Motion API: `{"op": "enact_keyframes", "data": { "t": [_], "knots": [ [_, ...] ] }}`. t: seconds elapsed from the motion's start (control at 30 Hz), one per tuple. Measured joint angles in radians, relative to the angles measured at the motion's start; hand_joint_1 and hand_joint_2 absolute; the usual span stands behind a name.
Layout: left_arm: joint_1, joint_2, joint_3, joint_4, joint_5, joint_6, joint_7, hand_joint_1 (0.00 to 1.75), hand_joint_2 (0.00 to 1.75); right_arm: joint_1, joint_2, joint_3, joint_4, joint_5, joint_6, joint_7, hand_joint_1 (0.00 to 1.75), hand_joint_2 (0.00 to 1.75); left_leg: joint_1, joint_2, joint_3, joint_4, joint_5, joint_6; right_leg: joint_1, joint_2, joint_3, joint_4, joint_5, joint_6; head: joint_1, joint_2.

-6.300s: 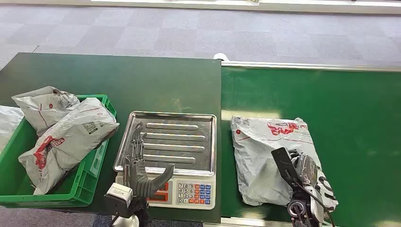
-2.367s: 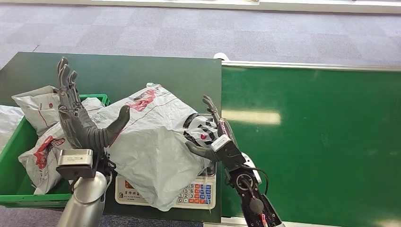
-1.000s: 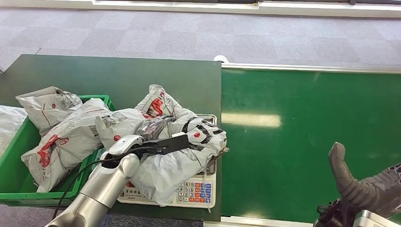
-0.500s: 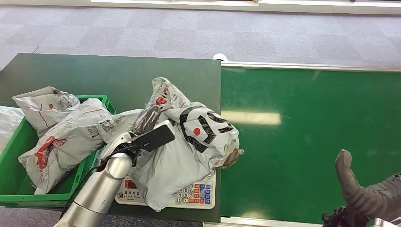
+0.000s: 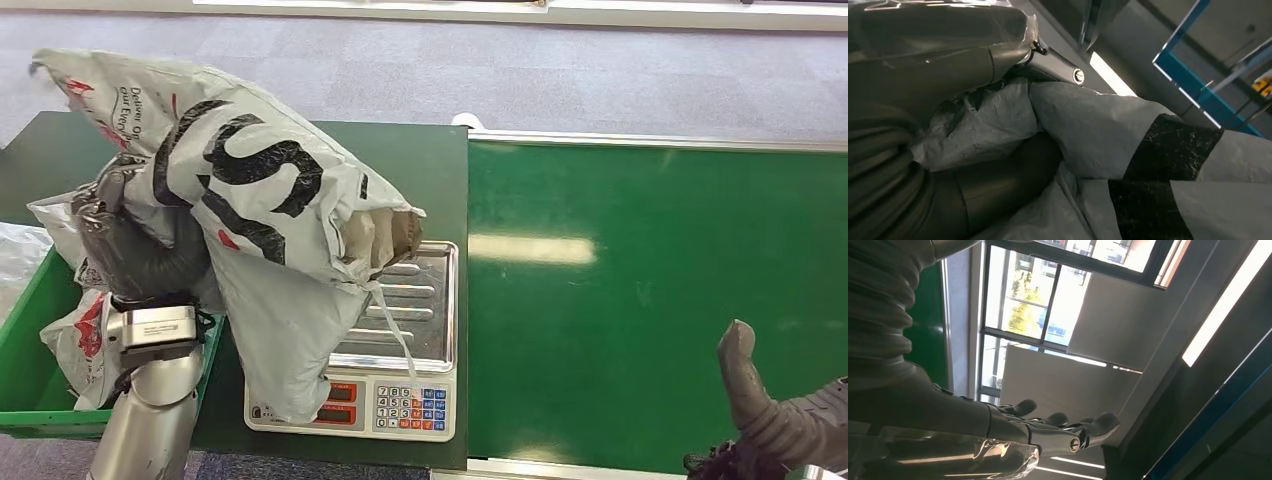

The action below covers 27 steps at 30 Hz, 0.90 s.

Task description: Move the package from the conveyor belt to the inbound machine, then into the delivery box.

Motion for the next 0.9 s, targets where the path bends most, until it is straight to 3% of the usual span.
{"op": "enact_keyframes", "data": {
  "t": [0.17,0.27,0.47,0.63,0.9],
  "knots": [
    [-0.001,0.012,0.014,-0.044,-0.022,0.018,0.011,1.68,1.75,0.0,0.001,-0.004,0.0,-0.001,-0.003,0.002,0.0,1.75,0.0,0.0,0.0,0.0,0.0,0.0,0.0,0.0,0.0,0.0,0.0,0.0,0.0,0.0],
    [-0.012,0.026,0.044,-0.058,-0.097,0.051,0.076,1.61,1.75,0.003,0.001,-0.01,0.001,-0.005,-0.013,0.009,0.0,1.75,0.0,0.0,0.0,0.0,0.0,0.0,0.0,0.0,0.0,0.0,0.0,0.0,0.0,0.0],
    [-0.037,0.103,0.245,-0.02,-0.16,-0.019,0.24,1.67,1.75,0.044,-0.001,-0.025,0.006,-0.034,-0.014,0.006,0.0,1.75,0.001,0.001,0.0,0.0,0.0,0.0,0.001,0.001,-0.002,0.001,0.0,-0.001,0.0,0.0],
    [-0.06,0.188,0.414,0.178,-0.224,-0.133,0.315,1.6,1.75,0.067,-0.003,-0.036,0.011,-0.058,-0.013,0.003,0.0,1.75,0.001,0.002,0.0,0.0,0.0,-0.001,0.001,0.002,-0.003,0.001,-0.001,-0.001,0.0,0.0],
    [-0.136,0.292,0.532,0.564,-0.281,-0.149,0.356,1.64,1.75,0.085,-0.003,-0.065,0.011,-0.094,-0.014,-0.016,0.0,1.75,0.001,0.004,0.0,0.0,0.0,-0.001,0.001,0.003,-0.003,0.001,-0.001,-0.001,0.0,0.0]
  ]
}}
